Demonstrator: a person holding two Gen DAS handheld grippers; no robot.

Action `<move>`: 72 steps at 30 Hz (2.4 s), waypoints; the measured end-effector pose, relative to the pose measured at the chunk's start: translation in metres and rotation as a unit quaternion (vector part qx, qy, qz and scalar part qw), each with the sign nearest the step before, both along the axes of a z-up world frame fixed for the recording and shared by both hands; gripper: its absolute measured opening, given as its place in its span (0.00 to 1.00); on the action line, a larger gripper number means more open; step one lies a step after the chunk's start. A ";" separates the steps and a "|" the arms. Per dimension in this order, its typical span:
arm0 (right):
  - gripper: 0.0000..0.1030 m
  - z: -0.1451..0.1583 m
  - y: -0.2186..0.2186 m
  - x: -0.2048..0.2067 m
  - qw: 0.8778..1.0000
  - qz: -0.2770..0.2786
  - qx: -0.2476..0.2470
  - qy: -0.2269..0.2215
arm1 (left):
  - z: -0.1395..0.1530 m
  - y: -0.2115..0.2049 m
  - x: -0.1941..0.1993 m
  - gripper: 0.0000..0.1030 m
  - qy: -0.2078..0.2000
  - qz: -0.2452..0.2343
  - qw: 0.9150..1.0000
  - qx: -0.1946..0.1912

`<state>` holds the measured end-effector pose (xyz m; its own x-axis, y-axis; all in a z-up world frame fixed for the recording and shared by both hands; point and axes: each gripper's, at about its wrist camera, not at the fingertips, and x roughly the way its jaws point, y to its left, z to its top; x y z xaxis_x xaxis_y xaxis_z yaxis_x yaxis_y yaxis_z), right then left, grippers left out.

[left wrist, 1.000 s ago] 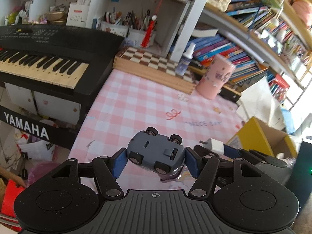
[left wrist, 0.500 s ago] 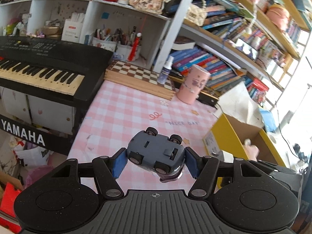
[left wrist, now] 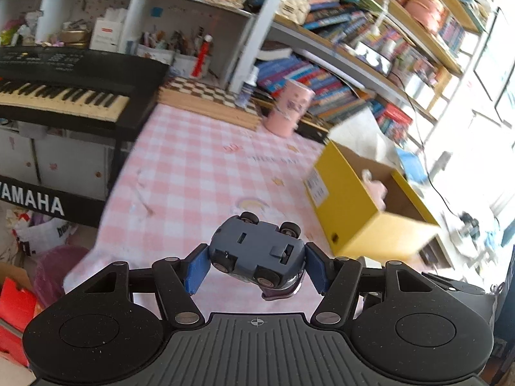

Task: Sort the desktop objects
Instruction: 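Lift and carry the toy car and charger toward the yellow box with both tools, then lower car and charger into the yellow box and open both tools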

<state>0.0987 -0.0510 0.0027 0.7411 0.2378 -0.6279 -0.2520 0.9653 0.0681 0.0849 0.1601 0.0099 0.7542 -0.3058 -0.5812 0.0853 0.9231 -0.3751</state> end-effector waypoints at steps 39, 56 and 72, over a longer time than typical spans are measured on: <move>0.43 -0.011 -0.139 -0.060 0.984 -0.173 0.017 0.043 | -0.014 -0.149 0.011 0.61 0.034 -0.189 0.981 -0.001; 0.42 -0.013 -0.220 0.001 0.990 -0.127 0.031 0.046 | 0.002 -0.230 0.048 0.61 -0.005 -0.153 0.987 0.042; 0.43 0.033 -0.283 0.076 0.995 -0.079 0.051 -0.038 | 0.024 -0.304 0.134 0.61 -0.071 -0.108 0.983 0.127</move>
